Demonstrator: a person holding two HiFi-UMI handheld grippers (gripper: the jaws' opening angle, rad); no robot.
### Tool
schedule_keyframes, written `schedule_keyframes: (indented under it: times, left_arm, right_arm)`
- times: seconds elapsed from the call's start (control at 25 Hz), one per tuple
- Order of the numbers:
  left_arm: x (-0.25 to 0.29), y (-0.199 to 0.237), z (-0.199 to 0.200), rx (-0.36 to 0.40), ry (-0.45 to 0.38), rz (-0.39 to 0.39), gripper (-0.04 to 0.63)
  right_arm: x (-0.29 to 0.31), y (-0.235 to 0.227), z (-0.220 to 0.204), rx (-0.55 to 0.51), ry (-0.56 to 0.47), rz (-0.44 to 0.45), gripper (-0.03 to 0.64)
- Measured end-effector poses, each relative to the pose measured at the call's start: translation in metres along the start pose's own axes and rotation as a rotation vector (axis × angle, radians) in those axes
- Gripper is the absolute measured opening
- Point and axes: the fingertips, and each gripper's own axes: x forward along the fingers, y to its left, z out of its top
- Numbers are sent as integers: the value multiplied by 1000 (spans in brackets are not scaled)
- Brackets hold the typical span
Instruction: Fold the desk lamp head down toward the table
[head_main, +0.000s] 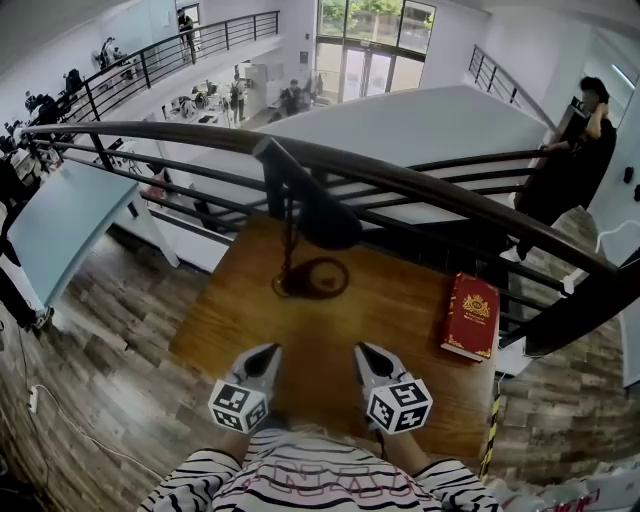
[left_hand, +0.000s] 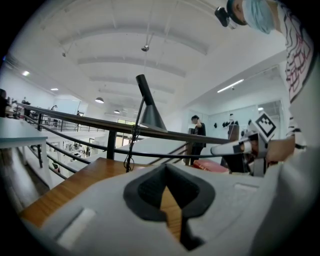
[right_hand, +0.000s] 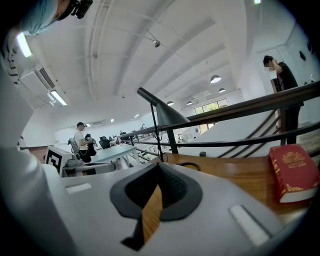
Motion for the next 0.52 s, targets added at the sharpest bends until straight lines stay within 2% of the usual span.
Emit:
schedule_keyframes:
  times: [0.52]
  left_arm:
    - [13,0,-2,-8,7,-13,2]
  right_arm:
    - [6,-12,-3,3,14,-7,0]
